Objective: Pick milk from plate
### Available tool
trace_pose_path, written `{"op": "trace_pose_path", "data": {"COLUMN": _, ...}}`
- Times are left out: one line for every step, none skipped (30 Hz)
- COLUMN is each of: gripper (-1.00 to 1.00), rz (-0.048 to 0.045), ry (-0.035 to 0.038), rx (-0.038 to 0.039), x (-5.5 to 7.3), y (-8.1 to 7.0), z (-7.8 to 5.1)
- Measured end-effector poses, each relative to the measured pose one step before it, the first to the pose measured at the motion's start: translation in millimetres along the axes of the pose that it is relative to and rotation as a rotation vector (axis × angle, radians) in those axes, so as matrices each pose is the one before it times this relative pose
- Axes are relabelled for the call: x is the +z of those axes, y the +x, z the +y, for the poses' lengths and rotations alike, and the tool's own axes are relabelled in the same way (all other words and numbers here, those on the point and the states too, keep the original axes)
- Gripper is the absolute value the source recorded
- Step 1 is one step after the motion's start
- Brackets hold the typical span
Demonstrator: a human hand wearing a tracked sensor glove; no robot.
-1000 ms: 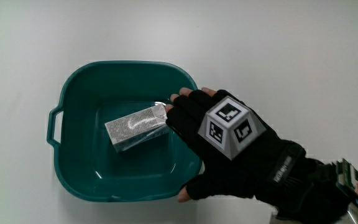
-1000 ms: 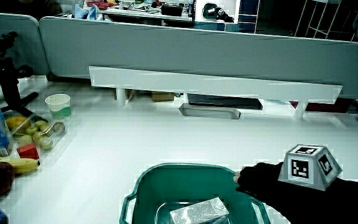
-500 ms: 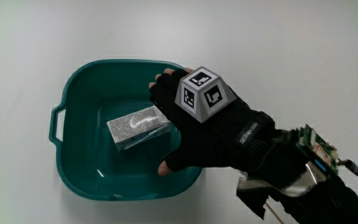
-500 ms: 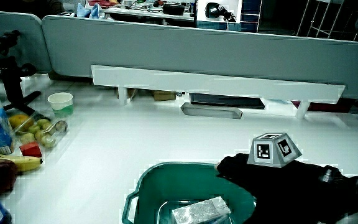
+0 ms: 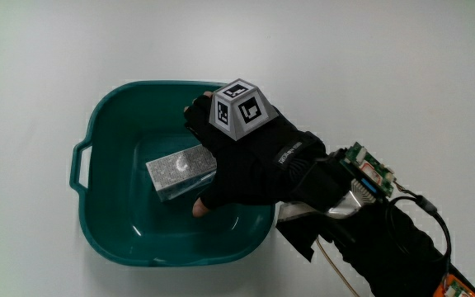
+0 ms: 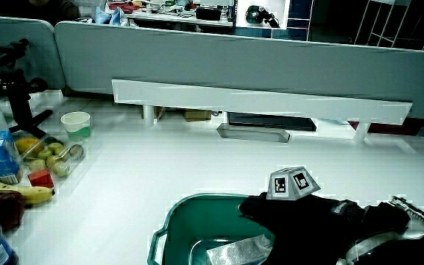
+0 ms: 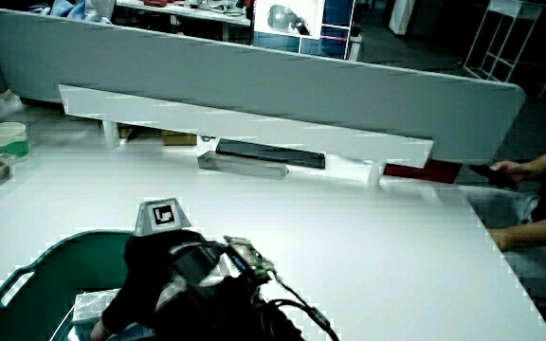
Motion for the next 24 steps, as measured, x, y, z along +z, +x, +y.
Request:
{"op": "trace_pose_path", "data": {"gripper": 0.00, "rz": 0.00531, "ry": -0.00731, "rx": -0.00001, "x": -1.21, "y": 0.36, "z": 2.89}}
{"op": "trace_pose_path", "data": {"gripper": 0.00, "rz": -0.00005, "ry": 0.00119, "rx": 0.00351, "x": -0.77, "y": -0.64, "z": 1.72}}
{"op": "trace_pose_path", "data": {"gripper": 0.00, "rz": -0.00624, "ry": -0.00230, "rx": -0.00012, "x": -1.65, "y": -0.58, "z": 2.50}}
{"op": "trace_pose_path", "data": {"gripper": 0.00, "rz": -0.00564, "ry": 0.00039, "rx": -0.00690, "x": -1.51, "y": -0.10, "z": 2.77}}
{"op": "trace_pose_path", "data": {"gripper": 0.00, "rz": -0.00026, "ry": -0.01253, "rx": -0.00285, "x": -1.61, "y": 0.09, "z": 2.68}}
{"op": "trace_pose_path", "data": {"gripper": 0.00, "rz": 0.00106, "ry": -0.00630, "rx": -0.00295, "x": -1.46, "y": 0.43, "z": 2.89}}
{"op": "trace_pose_path", "data": {"gripper": 0.00, "rz": -0.00070, "ry": -0.00788, "rx": -0.00215, "x": -1.11, "y": 0.21, "z": 2.55}}
{"op": "trace_pose_path", "data": {"gripper": 0.00, "rz": -0.00330, "ry": 0.00603, "rx": -0.00030, "x": -0.35, "y": -0.40, "z": 1.08}}
{"op": "trace_pose_path", "data": {"gripper": 0.00, "rz": 0.00948, "ry": -0.00750, "rx": 0.01303, "x": -0.82, "y": 0.06, "z": 1.34}}
{"op": "trace_pose_path", "data": {"gripper": 0.00, "rz": -0.00034, "ry": -0.00915, "rx": -0.00676, "x": -1.43, "y": 0.95, "z": 1.96}}
{"op": "trace_pose_path", "data": {"gripper": 0.00, "rz": -0.00085, "ry": 0.00488, "rx": -0.00535, "x": -0.68, "y": 0.58, "z": 0.87}}
{"op": "trace_pose_path", "data": {"gripper": 0.00, "rz": 0.00437, "ry": -0.00636, "rx": 0.00044, "x": -1.05, "y": 0.76, "z": 1.59}}
{"op": "trace_pose_path", "data": {"gripper": 0.00, "rz": -0.00285, "ry": 0.00216, "rx": -0.00389, "x": -0.57, "y": 0.79, "z": 1.80}}
{"op": "trace_pose_path", "data": {"gripper": 0.00, "rz": 0.00857, "ry": -0.00488, "rx": -0.00145, "x": -0.54, "y": 0.96, "z": 1.87}}
{"op": "trace_pose_path", "data": {"gripper": 0.00, "rz": 0.00700, "ry": -0.00860, "rx": 0.00337, "x": -0.10, "y": 0.15, "z": 1.08}}
{"op": "trace_pose_path", "data": {"gripper": 0.00, "rz": -0.00740, "ry": 0.01260, "rx": -0.00544, "x": 0.49, "y": -0.47, "z": 0.21}}
{"op": "trace_pose_path", "data": {"gripper": 0.00, "rz": 0.00509, "ry": -0.01248, "rx": 0.00351, "x": -0.85, "y": -0.08, "z": 1.63}}
{"op": "trace_pose_path", "data": {"gripper": 0.00, "rz": -0.00104, "ry": 0.00019, "rx": -0.00323, "x": -0.43, "y": -0.08, "z": 0.92}}
{"op": "trace_pose_path", "data": {"gripper": 0.00, "rz": -0.00016, "ry": -0.00319, "rx": 0.00516, "x": -0.13, "y": -0.78, "z": 0.35}}
{"op": "trace_pose_path", "data": {"gripper": 0.00, "rz": -0.00280, "ry": 0.00797, "rx": 0.00258, "x": 0.17, "y": -0.88, "z": -0.13}}
{"op": "trace_pose_path", "data": {"gripper": 0.00, "rz": 0.00079, "ry": -0.00683, "rx": -0.00439, "x": -0.38, "y": 0.00, "z": 0.87}}
{"op": "trace_pose_path", "data": {"gripper": 0.00, "rz": -0.00150, "ry": 0.00857, "rx": 0.00445, "x": 0.73, "y": -0.79, "z": -0.68}}
{"op": "trace_pose_path", "data": {"gripper": 0.00, "rz": 0.00061, "ry": -0.00018, "rx": 0.00015, "x": -0.07, "y": -0.21, "z": 0.80}}
{"op": "trace_pose_path", "data": {"gripper": 0.00, "rz": -0.00584, "ry": 0.00863, "rx": 0.00315, "x": 0.13, "y": -0.75, "z": 0.01}}
